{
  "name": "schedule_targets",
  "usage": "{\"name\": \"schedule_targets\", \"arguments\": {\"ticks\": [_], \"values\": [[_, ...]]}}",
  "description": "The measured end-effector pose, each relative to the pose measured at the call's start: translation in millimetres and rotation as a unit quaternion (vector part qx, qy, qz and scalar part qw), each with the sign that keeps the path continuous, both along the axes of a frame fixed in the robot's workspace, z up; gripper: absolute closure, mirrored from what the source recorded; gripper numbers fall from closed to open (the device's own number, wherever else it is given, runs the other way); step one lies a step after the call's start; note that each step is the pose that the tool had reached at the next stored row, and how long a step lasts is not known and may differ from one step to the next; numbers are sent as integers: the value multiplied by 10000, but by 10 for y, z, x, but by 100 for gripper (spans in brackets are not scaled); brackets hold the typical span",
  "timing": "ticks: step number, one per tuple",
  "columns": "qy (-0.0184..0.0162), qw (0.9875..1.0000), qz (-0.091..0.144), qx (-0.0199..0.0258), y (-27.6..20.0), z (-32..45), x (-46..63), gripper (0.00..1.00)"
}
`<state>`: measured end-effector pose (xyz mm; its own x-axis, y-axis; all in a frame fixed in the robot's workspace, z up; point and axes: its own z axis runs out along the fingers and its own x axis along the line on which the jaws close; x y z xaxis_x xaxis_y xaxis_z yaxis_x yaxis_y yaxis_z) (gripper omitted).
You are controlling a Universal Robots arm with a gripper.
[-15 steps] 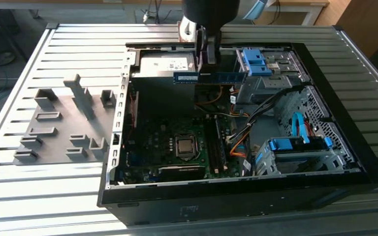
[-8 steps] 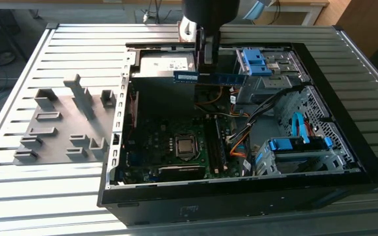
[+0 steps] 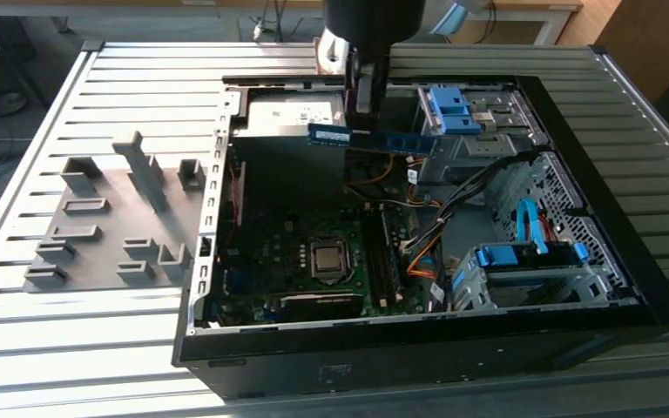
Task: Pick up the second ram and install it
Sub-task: 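Insert the second ram into the second slot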
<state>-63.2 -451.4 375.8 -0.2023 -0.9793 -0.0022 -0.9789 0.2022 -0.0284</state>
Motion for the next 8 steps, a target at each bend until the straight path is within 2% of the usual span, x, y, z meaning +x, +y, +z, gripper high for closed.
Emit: {"name": "schedule_targets", "arguments": {"ticks": [8], "values": [[0, 9993, -375, 0, 0, -2, 5, 86]]}}
